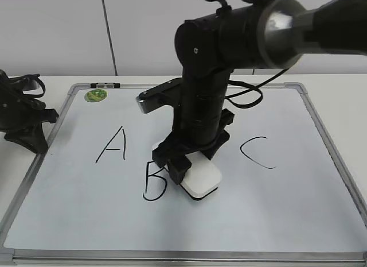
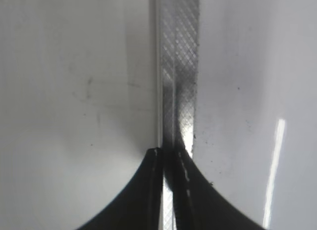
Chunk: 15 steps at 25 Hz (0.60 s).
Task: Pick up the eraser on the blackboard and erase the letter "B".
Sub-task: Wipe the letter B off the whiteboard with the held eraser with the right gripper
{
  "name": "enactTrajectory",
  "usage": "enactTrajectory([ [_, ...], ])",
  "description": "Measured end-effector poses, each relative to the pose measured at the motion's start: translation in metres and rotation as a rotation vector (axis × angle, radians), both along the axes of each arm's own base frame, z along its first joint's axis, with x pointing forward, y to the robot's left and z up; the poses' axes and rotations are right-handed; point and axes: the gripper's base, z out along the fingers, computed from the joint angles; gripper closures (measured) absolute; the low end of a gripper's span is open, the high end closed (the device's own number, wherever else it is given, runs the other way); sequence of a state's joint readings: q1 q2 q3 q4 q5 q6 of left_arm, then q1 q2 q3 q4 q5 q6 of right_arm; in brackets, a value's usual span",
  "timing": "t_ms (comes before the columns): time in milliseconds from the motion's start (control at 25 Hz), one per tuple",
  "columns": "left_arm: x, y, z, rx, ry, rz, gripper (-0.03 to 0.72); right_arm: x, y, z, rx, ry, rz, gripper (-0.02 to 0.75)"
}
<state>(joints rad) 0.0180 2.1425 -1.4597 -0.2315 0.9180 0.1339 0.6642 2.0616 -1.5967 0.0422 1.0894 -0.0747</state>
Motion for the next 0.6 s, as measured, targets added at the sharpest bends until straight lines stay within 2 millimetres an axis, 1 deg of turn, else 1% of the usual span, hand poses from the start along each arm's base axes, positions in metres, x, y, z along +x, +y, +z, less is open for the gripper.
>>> enactTrajectory([
  [160,0.000,0.000,0.000,0.000,0.002,0.000,0.678,0.006,0.016,-0.010,-0.001,0.002,0.021,0.195],
  [320,0.000,0.000,0.000,0.000,0.002,0.000,0.678,0.012,0.026,-0.018,0.001,-0.001,0.029,0.195],
  [520,0.000,0.000,0.000,0.000,0.002,0.000,0.678,0.020,0.030,-0.037,-0.033,0.007,0.036,0.195],
  [600,0.000,0.000,0.000,0.000,0.002,0.000,0.678,0.022,0.029,-0.038,-0.048,-0.002,0.039,0.195],
])
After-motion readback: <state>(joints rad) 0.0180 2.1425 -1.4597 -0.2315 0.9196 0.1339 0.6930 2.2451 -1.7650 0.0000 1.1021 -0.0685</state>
